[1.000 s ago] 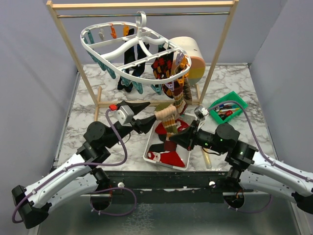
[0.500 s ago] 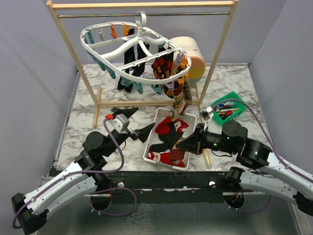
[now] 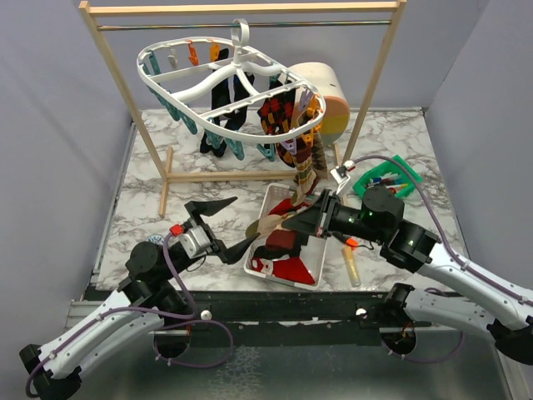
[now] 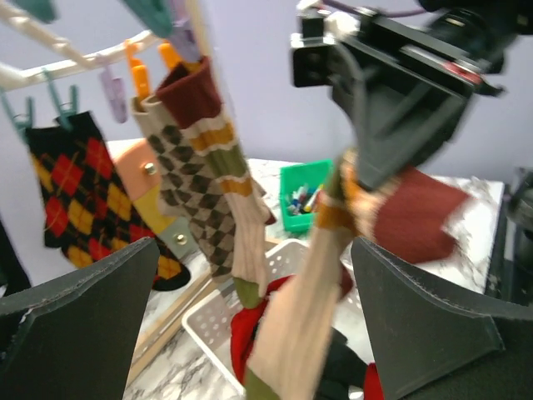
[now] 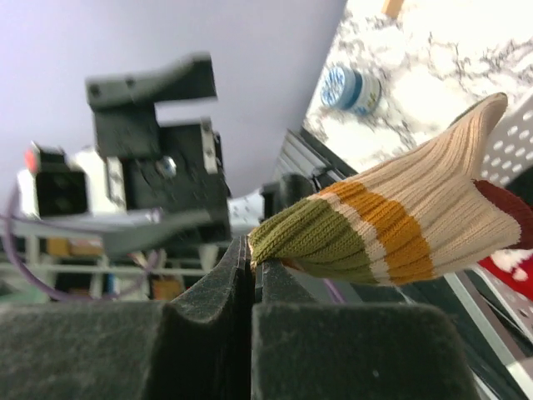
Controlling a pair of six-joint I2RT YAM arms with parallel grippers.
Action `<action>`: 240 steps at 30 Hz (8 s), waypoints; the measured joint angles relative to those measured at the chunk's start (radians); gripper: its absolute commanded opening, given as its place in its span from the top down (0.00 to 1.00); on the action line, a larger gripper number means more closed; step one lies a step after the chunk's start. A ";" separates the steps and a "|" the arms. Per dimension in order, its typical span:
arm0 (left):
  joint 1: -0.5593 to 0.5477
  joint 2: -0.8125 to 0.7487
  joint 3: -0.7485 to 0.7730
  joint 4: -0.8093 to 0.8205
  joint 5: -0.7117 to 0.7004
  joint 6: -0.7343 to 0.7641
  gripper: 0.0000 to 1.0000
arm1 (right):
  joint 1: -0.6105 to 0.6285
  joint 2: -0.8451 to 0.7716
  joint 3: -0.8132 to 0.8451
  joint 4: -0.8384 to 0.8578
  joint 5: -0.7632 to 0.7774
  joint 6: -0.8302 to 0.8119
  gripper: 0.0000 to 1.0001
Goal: Clip the socks to the hanger
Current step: Pick up the sock from the bin.
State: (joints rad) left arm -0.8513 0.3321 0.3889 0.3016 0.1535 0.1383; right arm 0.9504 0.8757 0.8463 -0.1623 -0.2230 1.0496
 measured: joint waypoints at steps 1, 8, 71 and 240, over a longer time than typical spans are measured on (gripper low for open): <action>0.000 0.008 0.000 0.001 0.037 0.013 0.02 | -0.027 0.001 -0.002 0.018 -0.011 0.033 1.00; 0.000 0.119 0.002 -0.003 0.168 0.131 0.10 | -0.176 -0.033 -0.134 0.169 -0.063 0.267 1.00; -0.015 0.370 0.157 -0.057 0.360 0.328 1.00 | -0.219 -0.063 -0.182 0.166 -0.115 0.371 0.44; -0.021 0.431 0.211 0.120 0.406 -0.016 0.47 | -0.198 -0.172 -0.099 0.182 -0.345 -1.018 1.00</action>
State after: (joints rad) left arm -0.8726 0.7631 0.6003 0.4217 0.5598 0.1219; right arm 0.7528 0.7036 0.7471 0.0193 -0.5678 0.0315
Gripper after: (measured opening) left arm 0.577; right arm 0.025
